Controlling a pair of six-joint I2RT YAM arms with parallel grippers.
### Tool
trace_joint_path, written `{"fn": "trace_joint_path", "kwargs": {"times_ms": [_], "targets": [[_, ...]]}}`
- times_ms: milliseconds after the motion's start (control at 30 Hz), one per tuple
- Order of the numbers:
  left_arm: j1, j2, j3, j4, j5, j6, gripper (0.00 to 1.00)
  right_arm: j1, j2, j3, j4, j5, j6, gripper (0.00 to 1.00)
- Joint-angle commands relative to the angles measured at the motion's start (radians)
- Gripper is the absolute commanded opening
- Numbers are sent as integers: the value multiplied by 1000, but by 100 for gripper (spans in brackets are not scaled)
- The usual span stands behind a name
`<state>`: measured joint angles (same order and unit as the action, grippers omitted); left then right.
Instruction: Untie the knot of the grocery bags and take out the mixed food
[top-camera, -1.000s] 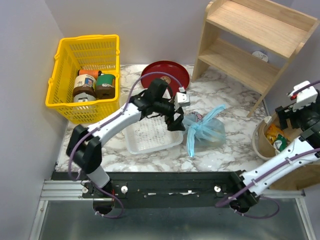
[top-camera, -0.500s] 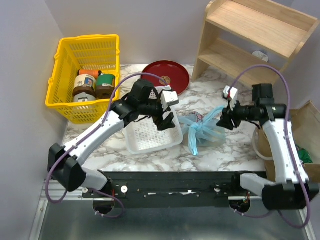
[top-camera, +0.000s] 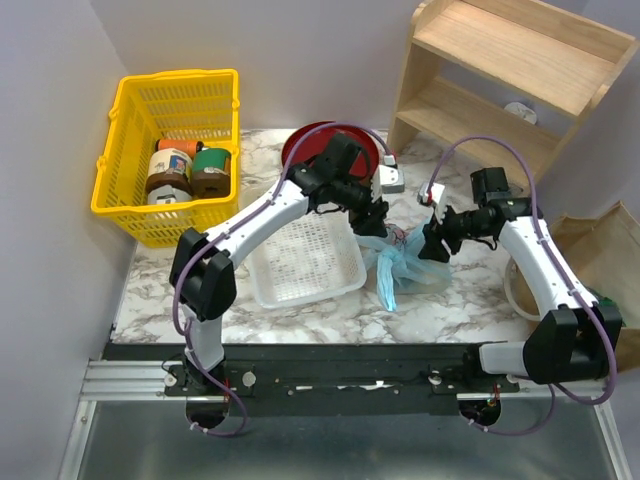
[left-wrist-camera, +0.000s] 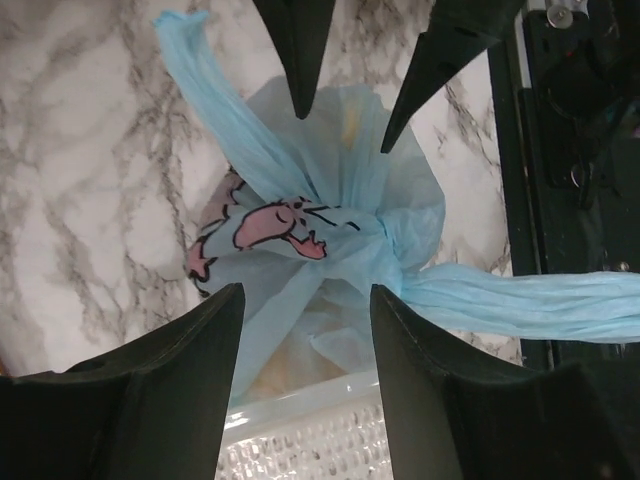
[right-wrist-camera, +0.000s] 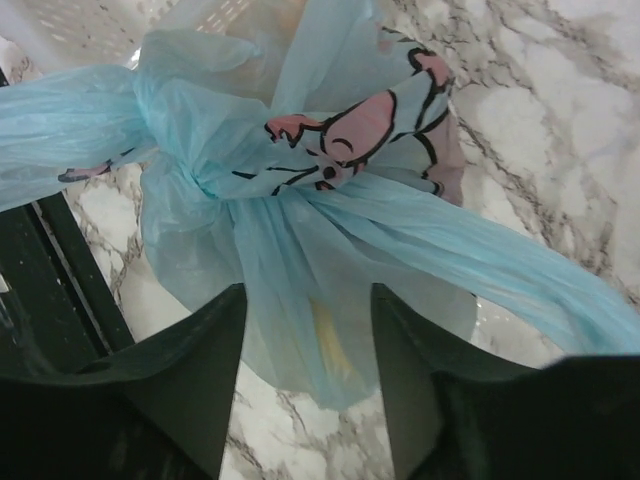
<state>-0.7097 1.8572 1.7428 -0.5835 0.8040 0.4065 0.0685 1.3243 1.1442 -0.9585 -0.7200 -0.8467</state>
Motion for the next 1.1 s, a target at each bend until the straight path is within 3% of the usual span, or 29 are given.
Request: {"fn": "trace_joint_path", "kwargs": {"times_ms": [0, 200, 300, 333, 367, 400, 433, 533, 767, 1000, 1067], "targets": [[-28, 65, -12, -128, 64, 94, 63, 37, -8, -107, 98, -15, -40, 65], [-59, 77, -89, -75, -21, 78, 58, 51, 4, -185, 263, 24, 50, 62], [-60, 120, -68, -67, -51, 68, 36, 51, 16, -204, 343, 68, 113, 45], [-60, 131, -59, -71, -69, 69, 14, 51, 22, -205, 369, 86, 130, 33], [-60, 138, -52, -73, -74, 72, 4, 51, 26, -202, 375, 114, 144, 29], [-62, 149, -45, -75, -83, 81, 0, 53, 21, -201, 377, 122, 153, 24], [-60, 152, -43, -72, -95, 83, 0, 51, 16, -199, 376, 129, 155, 14], [-47, 155, -17, -93, -100, 92, 0, 51, -32, -186, 319, 168, 149, 0], [62, 59, -78, -134, -89, 114, 0, 28, -250, -268, 179, 283, 133, 0], [122, -49, -166, -113, -37, 117, 0, -22, -370, -314, 37, 353, 112, 0], [119, -52, -173, -96, 0, 111, 0, -22, -382, -258, 17, 264, 144, 14]]}}
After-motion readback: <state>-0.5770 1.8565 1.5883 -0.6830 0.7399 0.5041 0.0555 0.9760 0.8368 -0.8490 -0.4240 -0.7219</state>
